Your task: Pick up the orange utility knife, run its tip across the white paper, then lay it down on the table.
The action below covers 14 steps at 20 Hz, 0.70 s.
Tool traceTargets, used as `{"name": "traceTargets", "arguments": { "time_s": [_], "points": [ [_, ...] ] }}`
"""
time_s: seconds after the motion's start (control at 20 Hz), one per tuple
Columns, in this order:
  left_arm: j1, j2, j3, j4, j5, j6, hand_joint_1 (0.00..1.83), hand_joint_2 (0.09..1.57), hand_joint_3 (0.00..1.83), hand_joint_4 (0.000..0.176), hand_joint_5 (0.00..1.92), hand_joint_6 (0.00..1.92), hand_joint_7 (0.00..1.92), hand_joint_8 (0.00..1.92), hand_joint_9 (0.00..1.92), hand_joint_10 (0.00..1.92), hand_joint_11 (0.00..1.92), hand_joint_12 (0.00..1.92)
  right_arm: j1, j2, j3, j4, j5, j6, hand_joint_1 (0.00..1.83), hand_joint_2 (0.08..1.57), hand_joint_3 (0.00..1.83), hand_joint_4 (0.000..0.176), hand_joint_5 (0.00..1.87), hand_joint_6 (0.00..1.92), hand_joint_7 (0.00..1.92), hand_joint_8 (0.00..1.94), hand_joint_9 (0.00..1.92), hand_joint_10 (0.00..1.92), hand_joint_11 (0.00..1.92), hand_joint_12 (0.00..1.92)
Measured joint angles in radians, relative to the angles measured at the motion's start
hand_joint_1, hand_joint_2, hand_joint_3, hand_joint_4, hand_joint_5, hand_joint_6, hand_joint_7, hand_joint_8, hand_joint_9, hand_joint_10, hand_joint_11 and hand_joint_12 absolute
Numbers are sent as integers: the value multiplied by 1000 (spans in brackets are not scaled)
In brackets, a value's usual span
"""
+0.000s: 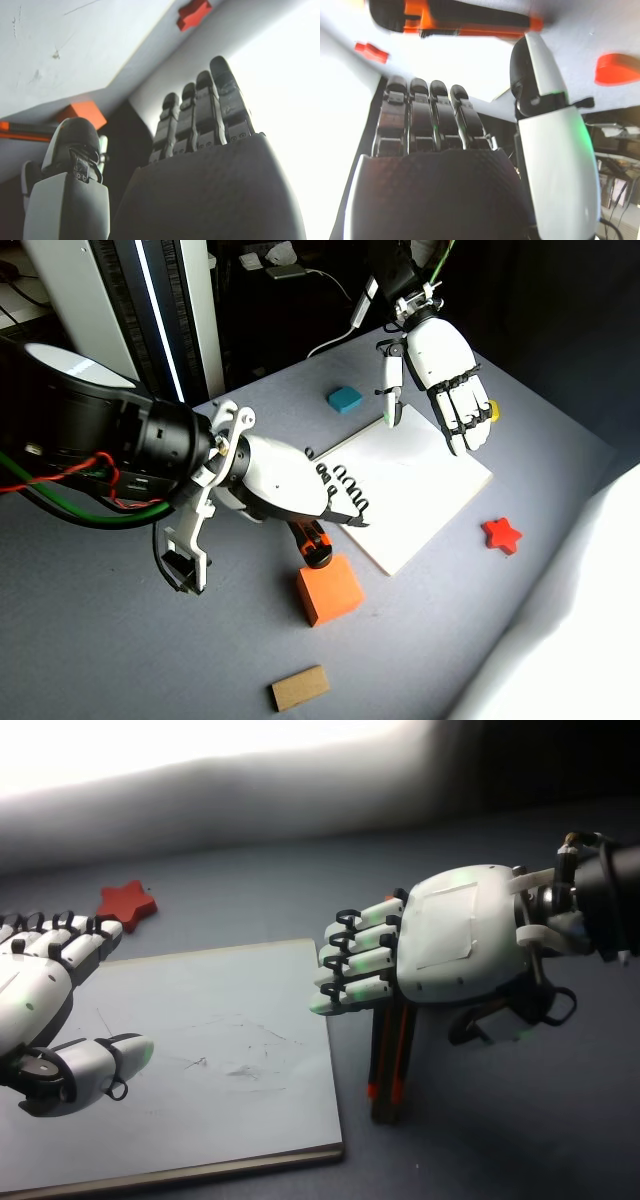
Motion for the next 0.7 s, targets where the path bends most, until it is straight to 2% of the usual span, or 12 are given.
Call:
{"name": "traceTargets", "arguments": {
  "time_s": [0.25, 0.5, 0.7],
  "points": [
    [-2, -8, 0, -3, 0, 1, 281, 1281, 0, 24, 35, 0, 39, 0, 95, 0, 0, 505, -25, -53, 37, 1, -37, -18, 1138, 1147, 0, 0, 0, 0, 0, 0, 0, 0, 0, 0],
    [-7, -11, 0, -4, -2, 2, 256, 1288, 2, 21, 29, 1, 27, 1, 95, 4, 0, 487, -38, -117, 107, 3, -61, -54, 1149, 1141, 0, 0, 0, 0, 0, 0, 0, 0, 0, 0],
    [-7, -12, 0, -2, -3, 4, 275, 1283, 0, 20, 43, 6, 39, 4, 100, 5, 0, 498, -61, -145, 126, 4, -88, -56, 1141, 1148, 0, 0, 0, 0, 0, 0, 0, 0, 0, 0]
  ]
}}
